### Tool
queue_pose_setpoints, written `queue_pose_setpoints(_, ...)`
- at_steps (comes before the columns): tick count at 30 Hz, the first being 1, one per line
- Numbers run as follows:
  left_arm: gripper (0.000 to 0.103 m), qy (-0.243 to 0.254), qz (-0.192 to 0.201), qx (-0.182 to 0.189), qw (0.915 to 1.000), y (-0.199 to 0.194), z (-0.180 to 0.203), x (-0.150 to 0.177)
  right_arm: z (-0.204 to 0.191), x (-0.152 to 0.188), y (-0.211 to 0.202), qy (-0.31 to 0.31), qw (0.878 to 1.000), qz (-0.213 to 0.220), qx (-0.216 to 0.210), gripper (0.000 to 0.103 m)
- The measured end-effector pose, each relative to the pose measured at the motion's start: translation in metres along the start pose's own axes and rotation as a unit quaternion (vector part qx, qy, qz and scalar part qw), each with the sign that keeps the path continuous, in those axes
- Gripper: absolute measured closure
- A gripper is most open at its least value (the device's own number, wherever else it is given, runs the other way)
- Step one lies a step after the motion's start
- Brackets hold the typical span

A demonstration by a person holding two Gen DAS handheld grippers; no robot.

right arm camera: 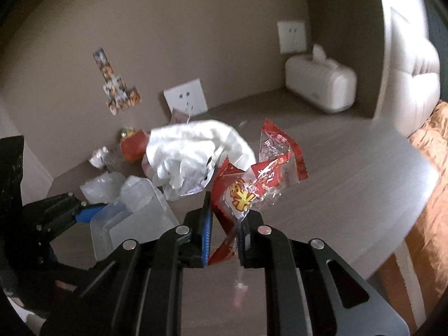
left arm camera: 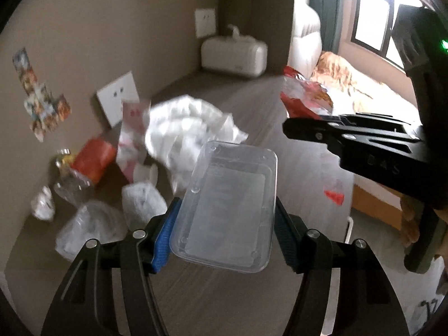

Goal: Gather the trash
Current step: 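Carry the tray and red wrapper over the white trash bin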

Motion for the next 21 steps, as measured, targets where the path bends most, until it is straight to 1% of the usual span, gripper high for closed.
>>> queue_pose_setpoints(4, 0.041, 0.011, 0.018, 0.014, 0.9997, -0.009, 0.028, -0.021, 0.019, -0.009, -0.035, 0.003, 1.0, 0.023, 0.018, 0.087)
queue_pose_setpoints(7, 0.042, 0.026, 0.029, 0.032, 0.9987, -0.012, 0.058, -0.033, 0.04, -0.01, -0.063, 0.009, 0.998, 0.037, 0.04, 0.087)
queue_pose_setpoints(11, 0.043, 0.048, 0.038, 0.068, 0.9958, -0.009, 0.109, -0.048, 0.071, -0.003, -0.097, 0.021, 0.996, 0.049, 0.073, 0.087)
queue_pose_setpoints(12, 0.044, 0.052, 0.038, 0.078, 0.9949, -0.007, 0.122, -0.05, 0.085, 0.001, -0.11, 0.027, 0.995, 0.05, 0.087, 0.087)
queue_pose_setpoints(16, 0.046, 0.074, 0.04, 0.112, 0.9902, 0.003, 0.173, -0.053, 0.123, 0.021, -0.14, 0.053, 0.99, 0.048, 0.121, 0.087)
queue_pose_setpoints(17, 0.047, 0.081, 0.037, 0.126, 0.9881, 0.009, 0.192, -0.052, 0.13, 0.026, -0.146, 0.058, 0.989, 0.048, 0.126, 0.087)
queue_pose_setpoints(19, 0.049, 0.09, 0.035, 0.143, 0.985, 0.016, 0.215, -0.048, 0.149, 0.04, -0.16, 0.072, 0.986, 0.044, 0.143, 0.087)
queue_pose_setpoints(21, 0.049, 0.1, 0.023, 0.167, 0.9806, 0.032, 0.245, -0.041, 0.169, 0.055, -0.17, 0.086, 0.982, 0.039, 0.162, 0.087)
Point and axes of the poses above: each gripper's, at about its wrist camera, not at the fingertips, and y roughly the way its jaws point, z to its right, x to its underside, the point moved 10 cm from there along y, roughly the way its jaws point, and after that the axes turned 9 degrees about z, right-handed, at the moved point
